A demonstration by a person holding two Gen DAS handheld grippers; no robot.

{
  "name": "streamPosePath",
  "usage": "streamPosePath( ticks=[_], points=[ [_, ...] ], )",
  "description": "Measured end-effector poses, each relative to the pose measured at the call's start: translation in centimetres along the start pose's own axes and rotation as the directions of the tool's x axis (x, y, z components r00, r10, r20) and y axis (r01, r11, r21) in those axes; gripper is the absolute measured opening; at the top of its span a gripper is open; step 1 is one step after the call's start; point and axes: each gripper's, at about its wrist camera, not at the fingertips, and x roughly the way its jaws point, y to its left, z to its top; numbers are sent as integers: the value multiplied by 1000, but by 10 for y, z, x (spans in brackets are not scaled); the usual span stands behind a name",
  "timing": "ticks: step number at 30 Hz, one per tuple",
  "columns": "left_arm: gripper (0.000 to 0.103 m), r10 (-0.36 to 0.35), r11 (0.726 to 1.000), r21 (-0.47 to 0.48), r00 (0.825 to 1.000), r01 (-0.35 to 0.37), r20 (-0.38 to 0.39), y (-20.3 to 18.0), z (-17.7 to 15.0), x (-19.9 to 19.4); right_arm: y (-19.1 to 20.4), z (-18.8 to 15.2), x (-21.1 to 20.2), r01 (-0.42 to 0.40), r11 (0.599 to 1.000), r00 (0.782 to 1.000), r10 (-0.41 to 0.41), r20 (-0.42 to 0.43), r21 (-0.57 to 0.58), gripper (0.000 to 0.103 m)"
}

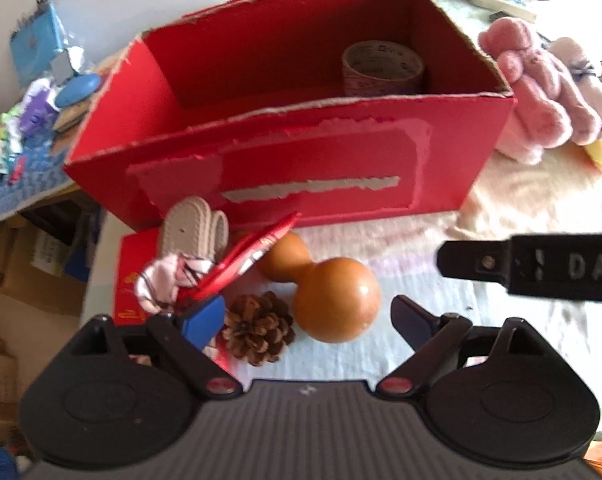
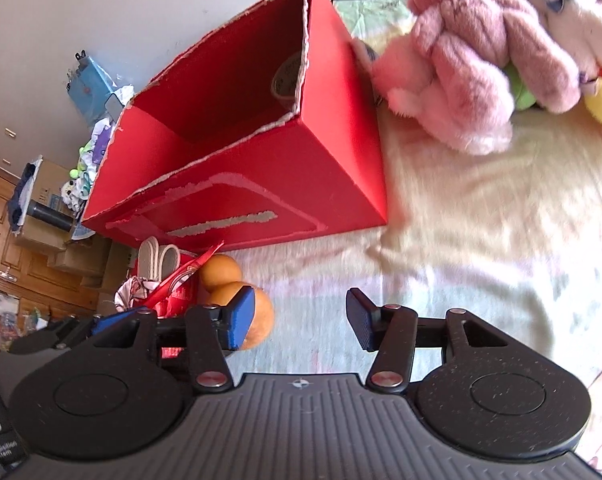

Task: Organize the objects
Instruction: 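Withdraw the right tool and move it toward the orange gourd, then close the right tool around the waist of the orange gourd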

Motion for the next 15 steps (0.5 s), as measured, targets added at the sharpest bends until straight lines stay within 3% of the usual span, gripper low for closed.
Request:
streamPosePath(
  ticks=[5, 9, 15],
  points=[
    [91, -120, 993, 5, 992, 120, 36, 9, -15, -1, -8, 1, 7, -51, 998, 998, 53, -30, 46, 54],
    [91, -177, 984, 24, 981, 176, 83, 12, -21, -1, -9, 3, 18, -89, 993, 994, 94, -61, 82, 55],
    [87, -285, 958, -6, 956, 287, 70, 24, -20, 14, -11, 3, 32, -158, 978, 980, 173, -100, 134, 55]
  ],
)
